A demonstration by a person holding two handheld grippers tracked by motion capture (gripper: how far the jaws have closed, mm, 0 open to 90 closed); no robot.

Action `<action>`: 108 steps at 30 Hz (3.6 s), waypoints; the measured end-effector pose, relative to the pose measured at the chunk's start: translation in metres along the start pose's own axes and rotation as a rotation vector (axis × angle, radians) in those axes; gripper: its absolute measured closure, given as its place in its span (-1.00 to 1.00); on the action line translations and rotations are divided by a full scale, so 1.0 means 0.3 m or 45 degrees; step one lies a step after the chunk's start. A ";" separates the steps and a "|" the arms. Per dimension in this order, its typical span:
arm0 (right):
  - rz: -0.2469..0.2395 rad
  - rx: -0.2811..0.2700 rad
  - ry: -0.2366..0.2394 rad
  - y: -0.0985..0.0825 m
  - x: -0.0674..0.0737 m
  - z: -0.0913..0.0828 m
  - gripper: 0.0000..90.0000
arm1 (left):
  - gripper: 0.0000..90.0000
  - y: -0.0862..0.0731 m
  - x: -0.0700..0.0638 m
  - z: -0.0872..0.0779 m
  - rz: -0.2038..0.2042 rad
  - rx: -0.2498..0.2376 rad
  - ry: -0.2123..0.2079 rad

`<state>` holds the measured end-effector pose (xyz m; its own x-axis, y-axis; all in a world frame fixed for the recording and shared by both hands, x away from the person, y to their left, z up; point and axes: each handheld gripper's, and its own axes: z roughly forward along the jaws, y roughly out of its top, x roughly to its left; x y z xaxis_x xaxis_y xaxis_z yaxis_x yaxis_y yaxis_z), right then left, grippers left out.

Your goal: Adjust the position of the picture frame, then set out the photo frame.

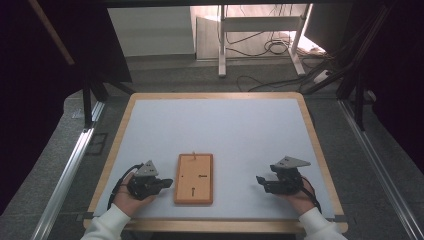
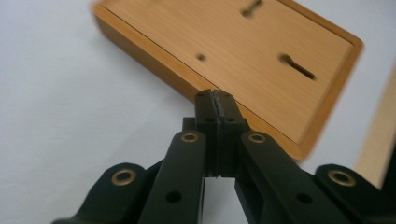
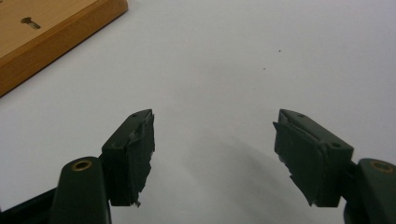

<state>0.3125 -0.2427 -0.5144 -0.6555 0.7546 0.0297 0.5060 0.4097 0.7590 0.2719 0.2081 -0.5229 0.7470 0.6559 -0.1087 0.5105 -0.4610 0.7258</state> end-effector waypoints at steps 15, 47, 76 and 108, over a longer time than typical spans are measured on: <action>-0.013 -0.001 0.021 0.000 0.011 0.005 -0.38 | -0.22 0.100 0.047 0.033 -0.038 -0.058 0.044; -0.093 -0.028 0.067 0.007 0.048 0.006 -0.51 | -0.44 0.220 0.059 0.126 0.119 -0.026 0.031; -0.110 -0.027 0.074 0.012 0.071 0.011 -0.53 | 0.52 0.300 0.099 0.270 0.165 0.018 -0.041; -0.279 -0.021 0.155 0.039 0.214 0.043 -0.58 | 0.88 0.318 0.142 0.278 0.076 0.083 -0.147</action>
<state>0.2836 -0.1829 -0.5120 -0.8120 0.5807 -0.0596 0.3353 0.5476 0.7667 0.3878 0.1422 -0.5149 0.8190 0.5546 -0.1467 0.4873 -0.5376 0.6881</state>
